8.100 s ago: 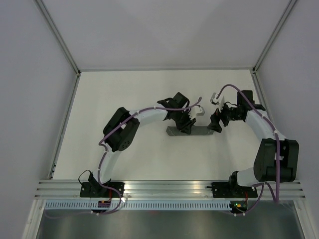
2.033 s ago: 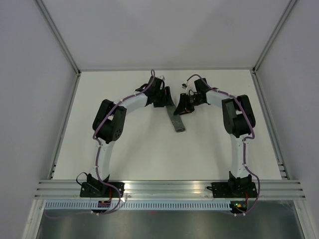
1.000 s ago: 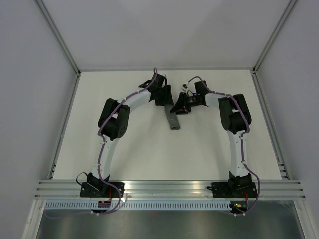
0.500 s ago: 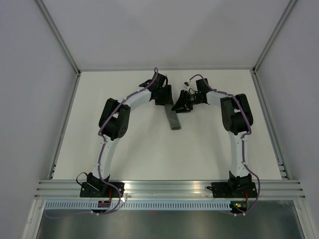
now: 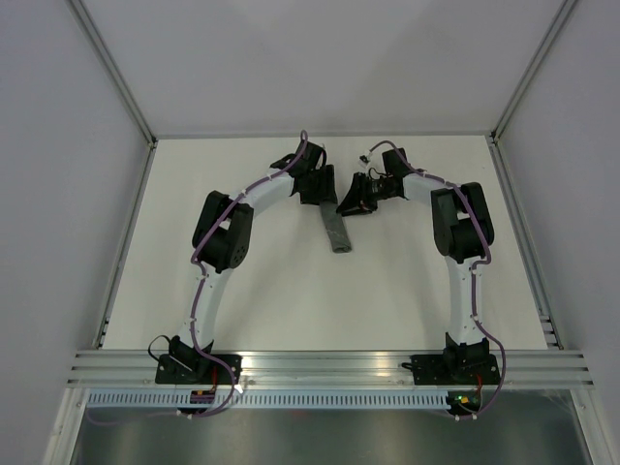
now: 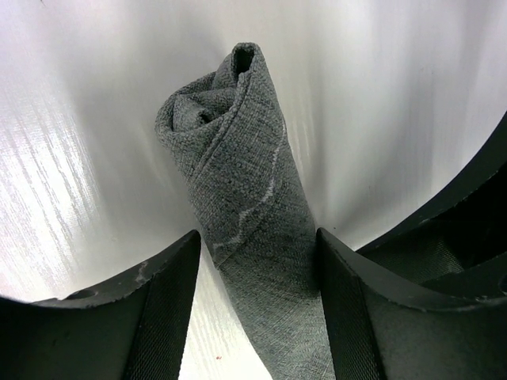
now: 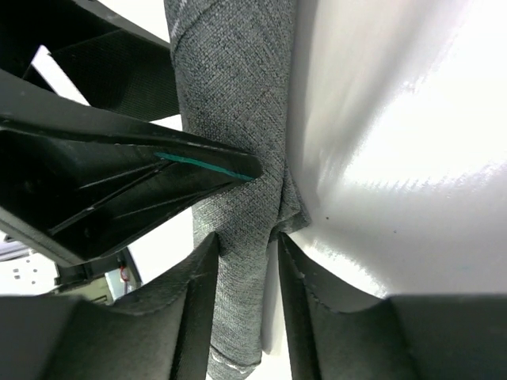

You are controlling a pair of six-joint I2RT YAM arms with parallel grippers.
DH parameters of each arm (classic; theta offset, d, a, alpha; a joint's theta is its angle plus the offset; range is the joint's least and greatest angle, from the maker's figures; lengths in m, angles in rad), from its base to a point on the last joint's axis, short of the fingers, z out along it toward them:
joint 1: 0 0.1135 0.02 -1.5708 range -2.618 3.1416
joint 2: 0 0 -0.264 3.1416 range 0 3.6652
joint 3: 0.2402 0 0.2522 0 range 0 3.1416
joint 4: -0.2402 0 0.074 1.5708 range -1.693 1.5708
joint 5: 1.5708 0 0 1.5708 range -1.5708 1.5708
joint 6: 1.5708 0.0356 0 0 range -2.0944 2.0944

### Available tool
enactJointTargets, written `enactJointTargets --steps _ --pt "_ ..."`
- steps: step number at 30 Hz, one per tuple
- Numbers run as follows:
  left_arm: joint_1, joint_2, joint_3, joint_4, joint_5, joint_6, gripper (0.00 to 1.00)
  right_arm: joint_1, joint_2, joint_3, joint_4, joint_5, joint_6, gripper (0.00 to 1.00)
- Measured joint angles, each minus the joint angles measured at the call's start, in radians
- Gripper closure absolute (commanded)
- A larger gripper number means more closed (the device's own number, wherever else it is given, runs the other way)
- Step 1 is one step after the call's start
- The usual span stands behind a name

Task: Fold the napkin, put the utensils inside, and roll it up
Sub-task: Adjust the napkin at the center of the board.

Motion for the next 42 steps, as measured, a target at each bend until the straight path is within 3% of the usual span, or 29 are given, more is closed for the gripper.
enactJointTargets --steps 14,28,42 --pt "0.000 -0.011 0.002 0.003 0.010 0.021 0.33 0.000 -0.002 0.016 -0.072 0.069 -0.096 0.65" --pt "0.000 -0.108 -0.034 0.058 0.028 0.034 0.33 -0.002 -0.018 -0.007 -0.064 0.100 -0.103 0.65" --pt "0.003 -0.020 -0.013 0.022 0.035 0.034 0.33 0.020 -0.018 -0.008 -0.045 0.100 -0.073 0.65"
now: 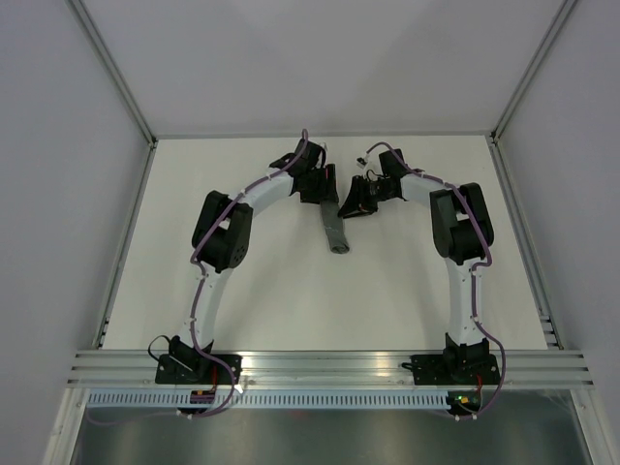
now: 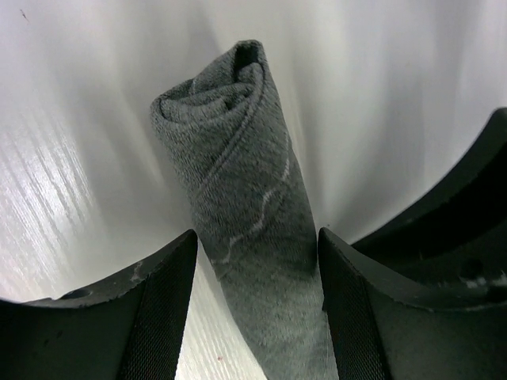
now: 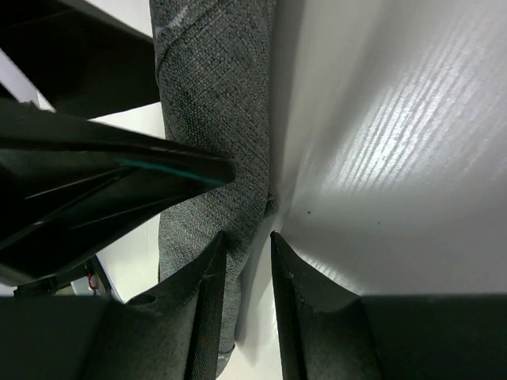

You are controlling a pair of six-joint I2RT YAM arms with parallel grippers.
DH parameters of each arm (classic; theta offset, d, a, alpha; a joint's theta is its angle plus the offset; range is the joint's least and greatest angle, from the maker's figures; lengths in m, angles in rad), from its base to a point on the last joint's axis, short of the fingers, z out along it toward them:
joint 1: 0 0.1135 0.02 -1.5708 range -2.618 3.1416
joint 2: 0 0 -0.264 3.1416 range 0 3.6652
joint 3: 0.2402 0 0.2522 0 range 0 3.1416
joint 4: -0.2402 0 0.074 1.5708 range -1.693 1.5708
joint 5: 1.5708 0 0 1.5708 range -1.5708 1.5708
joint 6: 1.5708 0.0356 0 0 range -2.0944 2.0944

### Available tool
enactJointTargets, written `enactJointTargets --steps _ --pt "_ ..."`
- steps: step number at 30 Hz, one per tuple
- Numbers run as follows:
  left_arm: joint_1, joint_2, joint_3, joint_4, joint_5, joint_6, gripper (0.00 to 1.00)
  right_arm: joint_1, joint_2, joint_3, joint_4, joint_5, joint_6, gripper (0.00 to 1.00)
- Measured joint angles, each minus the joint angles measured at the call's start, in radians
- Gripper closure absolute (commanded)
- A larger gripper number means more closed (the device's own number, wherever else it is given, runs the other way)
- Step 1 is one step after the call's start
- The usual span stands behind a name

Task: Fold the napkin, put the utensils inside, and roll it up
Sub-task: Adjust the napkin at the center of the board.

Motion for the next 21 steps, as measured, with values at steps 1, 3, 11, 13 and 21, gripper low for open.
enactJointTargets --steps 1,3,11,13,21 --pt "0.001 0.012 0.011 -0.007 0.000 0.000 0.33 0.003 0.000 0.000 0.002 0.000 0.004 0.65" --pt "0.003 0.032 0.031 -0.017 0.002 0.000 0.33 0.008 0.000 0.000 0.003 0.000 0.008 0.65" --pt "0.014 0.037 0.066 -0.035 0.018 0.000 0.33 0.015 0.000 0.000 0.009 0.000 0.014 0.64" --pt "0.014 0.037 0.068 -0.037 0.018 0.001 0.33 0.015 0.000 0.000 0.009 0.000 0.014 0.64" --pt "0.021 0.030 0.068 -0.041 0.018 0.013 0.32 0.015 0.000 0.007 0.004 0.000 0.013 0.59"
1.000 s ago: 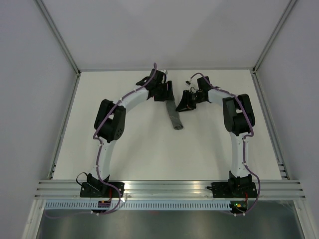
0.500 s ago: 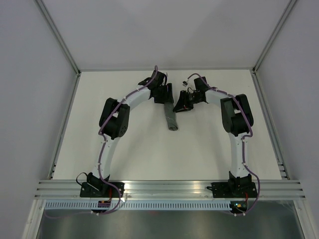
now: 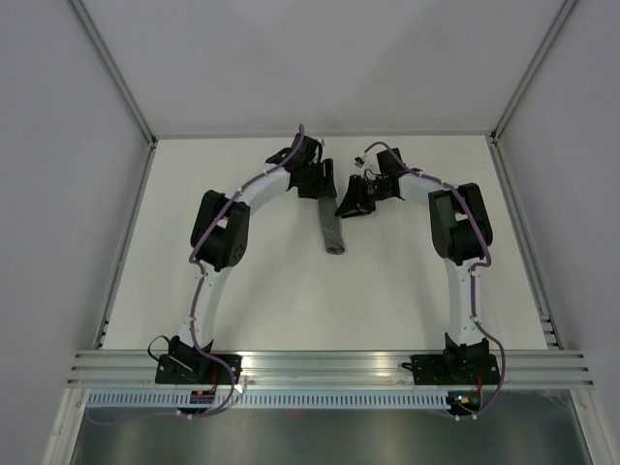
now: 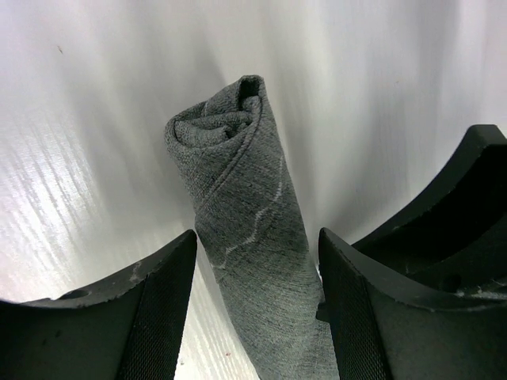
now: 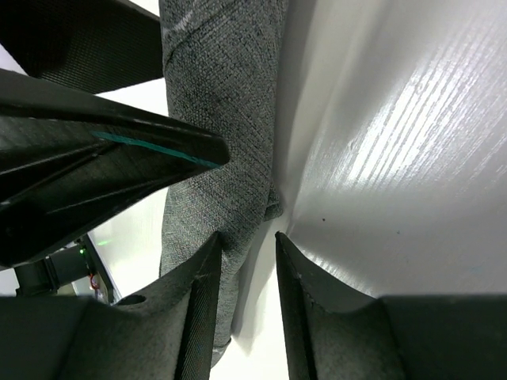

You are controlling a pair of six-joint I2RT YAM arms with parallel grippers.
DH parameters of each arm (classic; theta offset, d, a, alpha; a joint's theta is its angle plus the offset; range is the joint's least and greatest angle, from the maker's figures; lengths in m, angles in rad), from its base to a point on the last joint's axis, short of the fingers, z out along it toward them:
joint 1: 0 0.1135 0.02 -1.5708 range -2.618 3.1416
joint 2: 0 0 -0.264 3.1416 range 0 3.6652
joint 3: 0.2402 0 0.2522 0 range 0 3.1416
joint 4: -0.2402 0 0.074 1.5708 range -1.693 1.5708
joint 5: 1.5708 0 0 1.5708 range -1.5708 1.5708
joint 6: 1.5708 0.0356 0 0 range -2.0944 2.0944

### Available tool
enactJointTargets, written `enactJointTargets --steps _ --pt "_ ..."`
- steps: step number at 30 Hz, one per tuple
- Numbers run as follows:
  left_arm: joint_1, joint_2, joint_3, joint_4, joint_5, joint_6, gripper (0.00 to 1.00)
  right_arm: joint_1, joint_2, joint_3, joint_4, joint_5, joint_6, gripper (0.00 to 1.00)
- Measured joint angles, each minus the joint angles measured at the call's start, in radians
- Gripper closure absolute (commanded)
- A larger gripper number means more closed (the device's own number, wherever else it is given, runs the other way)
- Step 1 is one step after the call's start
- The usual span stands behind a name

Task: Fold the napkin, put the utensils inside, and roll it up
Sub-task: Adjust the napkin at the center of the board, then reset both arms

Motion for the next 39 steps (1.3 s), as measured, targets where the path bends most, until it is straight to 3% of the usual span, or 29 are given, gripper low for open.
enactJointTargets --steps 20,26,32,39 --pt "0.035 -0.089 0.008 -0.001 0.005 0.036 0.32 -0.004 0.000 0.101 -0.053 -0.008 -0.021 0.57" --pt "0.050 -0.157 -0.074 0.015 0.005 0.036 0.33 -0.011 -0.012 0.101 -0.080 -0.006 -0.048 0.57" --pt "0.056 -0.392 -0.313 0.062 0.007 0.036 0.32 -0.060 -0.148 0.070 -0.127 0.009 -0.123 0.54" --pt "0.055 -0.844 -0.631 0.108 0.007 0.048 0.28 -0.199 -0.534 -0.093 -0.161 0.038 -0.264 0.48"
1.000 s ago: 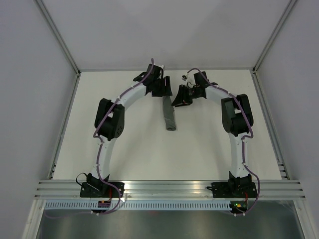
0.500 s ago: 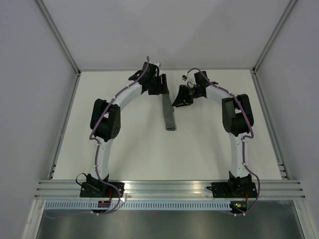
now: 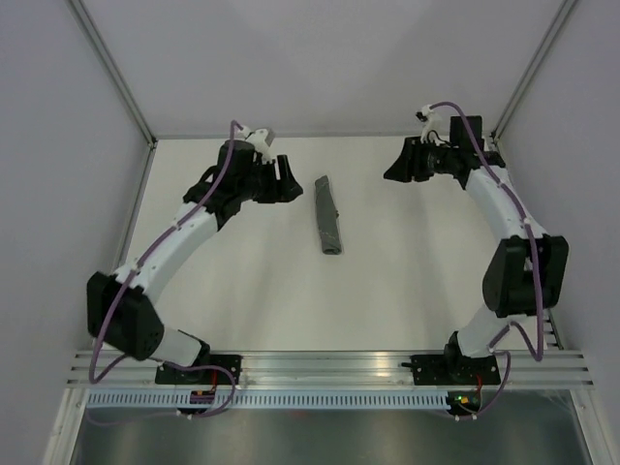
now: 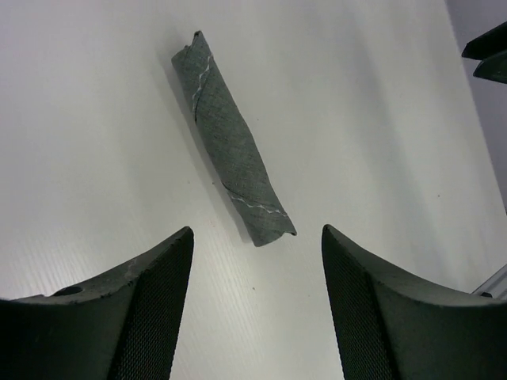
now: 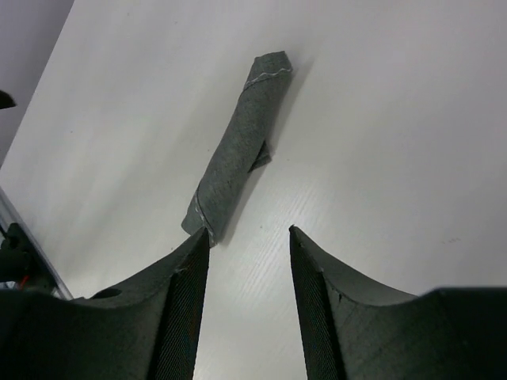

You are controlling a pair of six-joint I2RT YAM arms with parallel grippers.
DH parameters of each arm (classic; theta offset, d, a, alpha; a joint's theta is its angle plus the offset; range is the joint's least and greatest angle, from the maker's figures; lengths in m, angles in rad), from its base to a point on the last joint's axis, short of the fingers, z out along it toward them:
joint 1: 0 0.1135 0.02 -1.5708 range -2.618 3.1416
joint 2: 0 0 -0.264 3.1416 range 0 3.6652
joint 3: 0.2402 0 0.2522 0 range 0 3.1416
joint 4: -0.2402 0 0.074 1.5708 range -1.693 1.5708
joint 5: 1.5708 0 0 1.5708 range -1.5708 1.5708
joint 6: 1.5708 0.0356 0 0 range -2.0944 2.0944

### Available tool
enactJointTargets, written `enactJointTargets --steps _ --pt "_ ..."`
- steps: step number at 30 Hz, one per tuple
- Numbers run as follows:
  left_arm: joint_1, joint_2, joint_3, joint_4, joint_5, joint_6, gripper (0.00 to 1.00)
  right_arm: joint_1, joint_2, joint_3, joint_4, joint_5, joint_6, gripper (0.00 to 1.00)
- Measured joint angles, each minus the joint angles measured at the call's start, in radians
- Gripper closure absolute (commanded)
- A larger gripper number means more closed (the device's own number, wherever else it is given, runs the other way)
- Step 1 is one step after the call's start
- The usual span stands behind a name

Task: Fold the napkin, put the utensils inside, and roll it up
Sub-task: Reset both arms

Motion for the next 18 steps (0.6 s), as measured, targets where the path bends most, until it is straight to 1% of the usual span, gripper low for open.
enactJointTargets --steps 2,4,7,8,9,12,18 --pt "0.000 -0.145 -0.088 0.003 -0.001 0.009 0.28 -0.045 -0.110 -0.046 -0.014 0.014 -0.040 0.46" --pt "0.000 -0.272 -0.154 -0.004 -0.005 0.017 0.28 -0.079 -0.204 -0.080 -0.027 0.024 -0.078 0.46" --pt "0.000 -0.412 -0.215 -0.015 -0.014 0.026 0.25 -0.114 -0.311 -0.124 -0.045 0.047 -0.121 0.41" --pt "0.000 -0.442 -0.225 -0.022 -0.018 0.028 0.25 -0.123 -0.343 -0.142 -0.051 0.059 -0.133 0.38" --pt "0.000 -0.471 -0.236 -0.031 -0.024 0.030 0.26 -0.129 -0.373 -0.162 -0.052 0.068 -0.143 0.37" --pt "0.000 -0.518 -0.243 -0.059 -0.031 0.036 0.26 -0.132 -0.443 -0.209 -0.068 0.090 -0.167 0.37" --pt "0.000 -0.542 -0.247 -0.089 -0.031 0.040 0.25 -0.131 -0.493 -0.248 -0.085 0.129 -0.189 0.37"
